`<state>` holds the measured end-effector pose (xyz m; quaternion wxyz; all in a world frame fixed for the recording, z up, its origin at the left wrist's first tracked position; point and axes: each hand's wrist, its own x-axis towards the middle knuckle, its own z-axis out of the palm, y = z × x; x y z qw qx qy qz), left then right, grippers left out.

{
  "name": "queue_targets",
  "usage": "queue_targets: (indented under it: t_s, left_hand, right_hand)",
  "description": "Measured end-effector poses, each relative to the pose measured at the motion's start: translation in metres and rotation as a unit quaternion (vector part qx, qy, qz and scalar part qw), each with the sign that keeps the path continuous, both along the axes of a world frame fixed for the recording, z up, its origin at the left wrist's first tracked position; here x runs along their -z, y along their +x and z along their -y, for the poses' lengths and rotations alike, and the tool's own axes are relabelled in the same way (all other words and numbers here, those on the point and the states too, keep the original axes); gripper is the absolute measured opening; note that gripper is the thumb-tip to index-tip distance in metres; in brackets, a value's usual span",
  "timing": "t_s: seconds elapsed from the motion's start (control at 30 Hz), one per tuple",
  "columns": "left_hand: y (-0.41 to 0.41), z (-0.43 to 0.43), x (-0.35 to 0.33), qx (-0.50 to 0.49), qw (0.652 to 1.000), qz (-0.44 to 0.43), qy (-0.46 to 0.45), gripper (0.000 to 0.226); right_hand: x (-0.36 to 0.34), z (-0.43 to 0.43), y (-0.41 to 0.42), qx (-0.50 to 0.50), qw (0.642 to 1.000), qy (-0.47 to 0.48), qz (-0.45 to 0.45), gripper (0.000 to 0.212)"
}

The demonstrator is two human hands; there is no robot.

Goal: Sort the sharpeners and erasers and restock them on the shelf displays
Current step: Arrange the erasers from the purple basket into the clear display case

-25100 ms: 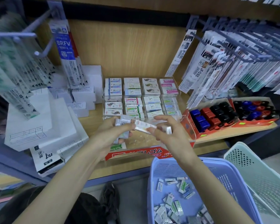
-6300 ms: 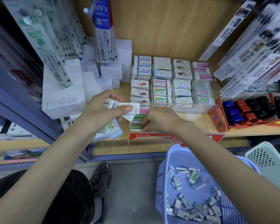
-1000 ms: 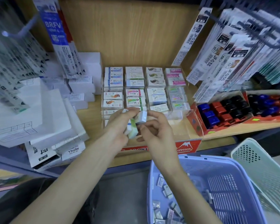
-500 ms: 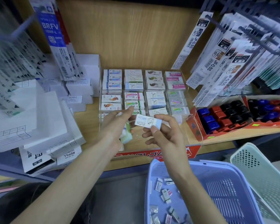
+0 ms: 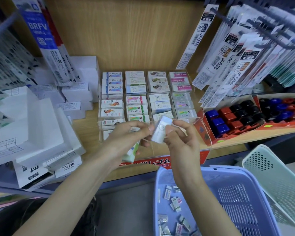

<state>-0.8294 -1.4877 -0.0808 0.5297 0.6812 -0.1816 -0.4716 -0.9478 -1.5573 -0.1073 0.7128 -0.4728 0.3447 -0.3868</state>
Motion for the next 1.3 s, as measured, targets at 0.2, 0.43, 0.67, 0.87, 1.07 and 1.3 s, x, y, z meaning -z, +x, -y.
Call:
queue_targets:
  t_s: [0.2, 0.43, 0.67, 0.87, 1.07, 1.3]
  left_hand:
    - [0.001, -0.002, -0.001, -0.001, 0.999, 0.012, -0.038, 0.01]
    - [0.004, -0.002, 0.004, -0.039, 0.999, 0.013, -0.034, 0.009]
    - [0.008, 0.003, 0.006, -0.124, 0.99, -0.06, -0.033, 0.013]
    - [0.018, 0.003, 0.01, -0.169, 0.978, -0.114, -0.049, 0.023]
    - [0.02, 0.005, 0.009, -0.207, 0.948, -0.239, -0.046, 0.025]
    - [0.018, 0.007, 0.008, -0.237, 0.928, -0.266, -0.106, 0.019]
  right_hand:
    - [-0.005, 0.012, -0.001, -0.048, 0.993, -0.065, -0.088, 0.014]
    - [-0.006, 0.017, -0.001, -0.148, 0.97, -0.142, -0.134, 0.015]
    - [-0.007, 0.048, 0.005, -0.135, 0.847, -0.395, -0.33, 0.033]
    - [0.004, 0.094, 0.018, -0.143, 0.743, -0.497, -0.425, 0.028]
    - [0.026, 0.084, 0.011, -0.103, 0.699, -0.564, -0.428, 0.031]
    - [-0.01, 0.008, 0.001, -0.13, 0.891, -0.352, -0.254, 0.023]
